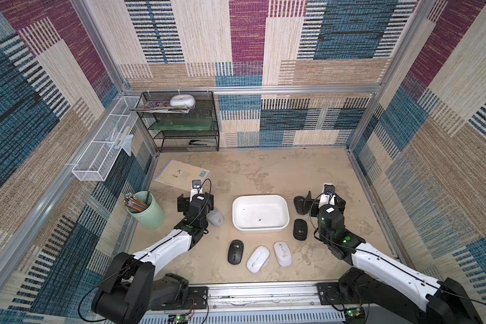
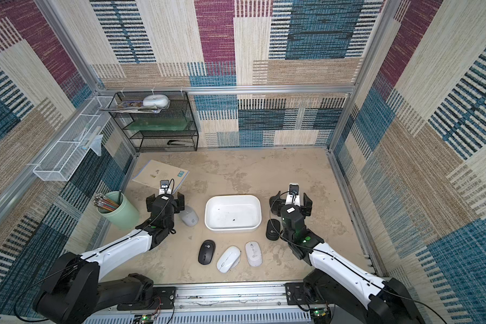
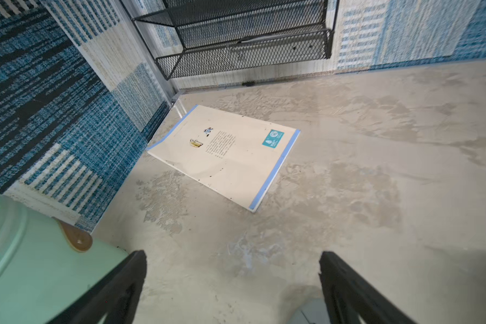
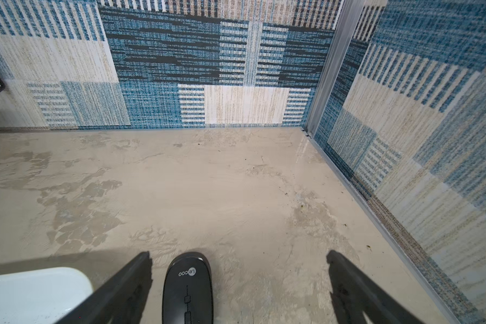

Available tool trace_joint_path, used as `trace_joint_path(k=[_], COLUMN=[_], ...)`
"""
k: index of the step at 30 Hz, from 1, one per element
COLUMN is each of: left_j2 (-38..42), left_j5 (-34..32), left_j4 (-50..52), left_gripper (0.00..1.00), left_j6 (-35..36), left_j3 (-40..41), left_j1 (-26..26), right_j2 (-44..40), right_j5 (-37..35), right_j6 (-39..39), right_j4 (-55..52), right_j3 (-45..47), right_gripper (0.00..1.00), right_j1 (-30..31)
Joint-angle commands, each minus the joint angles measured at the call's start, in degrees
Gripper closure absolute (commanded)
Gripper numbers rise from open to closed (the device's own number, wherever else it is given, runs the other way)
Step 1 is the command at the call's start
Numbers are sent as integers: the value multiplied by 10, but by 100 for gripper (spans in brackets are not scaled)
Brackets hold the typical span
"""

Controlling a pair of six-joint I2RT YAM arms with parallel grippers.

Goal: Take out the mouse from the storage box
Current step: Reset both arms

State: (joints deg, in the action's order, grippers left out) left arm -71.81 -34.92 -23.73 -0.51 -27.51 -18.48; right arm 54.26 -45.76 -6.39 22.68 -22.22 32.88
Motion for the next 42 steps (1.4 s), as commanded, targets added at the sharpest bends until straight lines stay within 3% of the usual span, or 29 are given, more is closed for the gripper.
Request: trace_joint_path(k=[1, 7, 13, 17, 20, 26, 29, 34, 36, 42], left_j2=[-1, -40, -89, -165, -156, -163, -159, -159, -158, -159], left_j5=[41, 96, 160, 219, 256, 242, 242, 241, 241, 239], left_j4=[-52, -74, -200, -282, -232, -251, -239, -241, -238, -238], left_gripper=[1, 1, 1, 1, 1, 1, 1, 0, 1, 1], left_j6=[13, 7, 30, -7, -7, -10, -11, -10, -9, -8], left_j3=[7, 26, 51, 60, 43, 46, 44, 44, 43, 43], left_j1=[33, 81, 124, 171, 180, 182, 181, 180, 179, 177], right_j2=[20, 51, 97, 149, 190, 240, 272, 324, 347, 333], right_j5=[15, 40, 73, 94, 112, 165, 194, 339, 339, 342], right_j6=[33, 51, 53, 72, 56, 81, 99, 64, 53, 54], right_j4=[94, 161, 230, 311, 355, 394, 471, 500, 542, 493], right_j3=[7, 34, 47, 58, 66, 68, 91, 93, 99, 86], right_gripper=[0, 0, 0, 0, 0, 0, 0, 1, 1, 1], right_j1=[-31, -84, -134, -158, -185, -215, -235, -310, -320, -320])
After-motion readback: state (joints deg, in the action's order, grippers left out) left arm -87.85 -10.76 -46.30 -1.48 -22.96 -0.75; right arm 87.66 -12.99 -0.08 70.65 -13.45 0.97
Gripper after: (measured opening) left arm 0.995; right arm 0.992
